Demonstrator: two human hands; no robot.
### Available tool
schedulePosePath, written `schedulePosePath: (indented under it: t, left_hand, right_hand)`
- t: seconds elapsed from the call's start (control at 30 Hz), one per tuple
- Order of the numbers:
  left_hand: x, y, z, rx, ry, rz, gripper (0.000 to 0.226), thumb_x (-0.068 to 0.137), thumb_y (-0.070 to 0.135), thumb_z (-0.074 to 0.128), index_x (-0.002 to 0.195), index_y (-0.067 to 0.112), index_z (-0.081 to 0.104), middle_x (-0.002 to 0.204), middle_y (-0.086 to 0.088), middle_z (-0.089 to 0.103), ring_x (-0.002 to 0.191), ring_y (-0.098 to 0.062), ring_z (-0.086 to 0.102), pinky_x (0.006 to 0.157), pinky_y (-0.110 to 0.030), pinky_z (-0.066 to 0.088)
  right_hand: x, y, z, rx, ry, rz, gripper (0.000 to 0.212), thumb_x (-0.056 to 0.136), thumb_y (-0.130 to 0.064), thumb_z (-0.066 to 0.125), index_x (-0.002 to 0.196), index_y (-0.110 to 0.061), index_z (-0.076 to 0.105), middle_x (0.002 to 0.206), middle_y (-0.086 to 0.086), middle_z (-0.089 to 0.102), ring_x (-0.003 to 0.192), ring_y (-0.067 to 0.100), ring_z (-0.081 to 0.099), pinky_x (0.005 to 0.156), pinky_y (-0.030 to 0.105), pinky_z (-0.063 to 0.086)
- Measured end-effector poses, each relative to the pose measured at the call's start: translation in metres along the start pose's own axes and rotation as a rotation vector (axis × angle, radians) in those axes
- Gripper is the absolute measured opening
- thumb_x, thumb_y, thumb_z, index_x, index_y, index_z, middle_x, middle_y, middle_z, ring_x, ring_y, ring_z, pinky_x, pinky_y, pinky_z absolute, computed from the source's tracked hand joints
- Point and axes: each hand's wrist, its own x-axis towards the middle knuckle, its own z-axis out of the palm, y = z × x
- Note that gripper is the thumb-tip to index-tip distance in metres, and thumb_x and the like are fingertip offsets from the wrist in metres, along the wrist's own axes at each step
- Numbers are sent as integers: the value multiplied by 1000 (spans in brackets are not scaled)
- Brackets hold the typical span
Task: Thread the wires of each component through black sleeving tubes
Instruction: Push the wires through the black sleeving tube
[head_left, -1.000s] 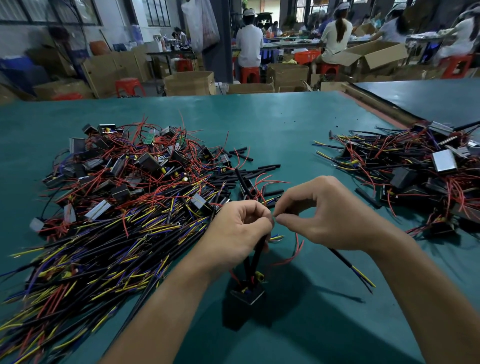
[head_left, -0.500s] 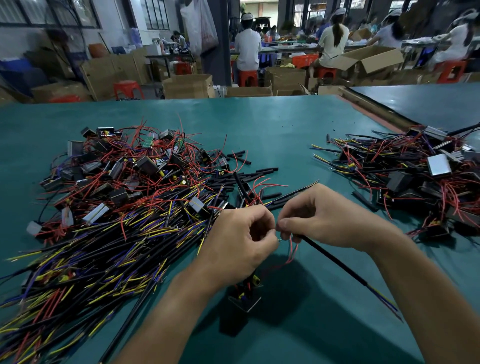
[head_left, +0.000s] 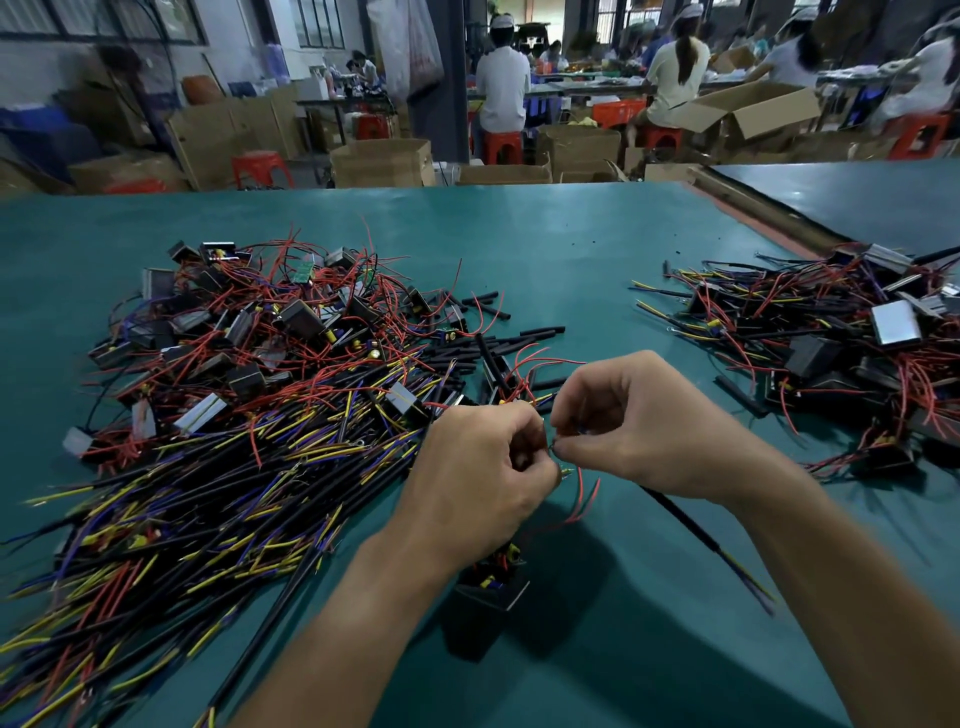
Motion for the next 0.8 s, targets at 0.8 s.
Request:
schedulePosePath:
  t: [0.8]
  left_hand:
    - [7, 3, 1, -691, -33, -309, 27, 85, -9, 58, 65, 10, 59, 54, -2, 54, 53, -18, 47, 54, -31, 40]
  right_hand:
    - [4, 2, -7, 447, 62, 362, 30, 75, 6, 73, 102, -1, 61, 68, 7, 64, 64, 21, 59, 73, 30, 58]
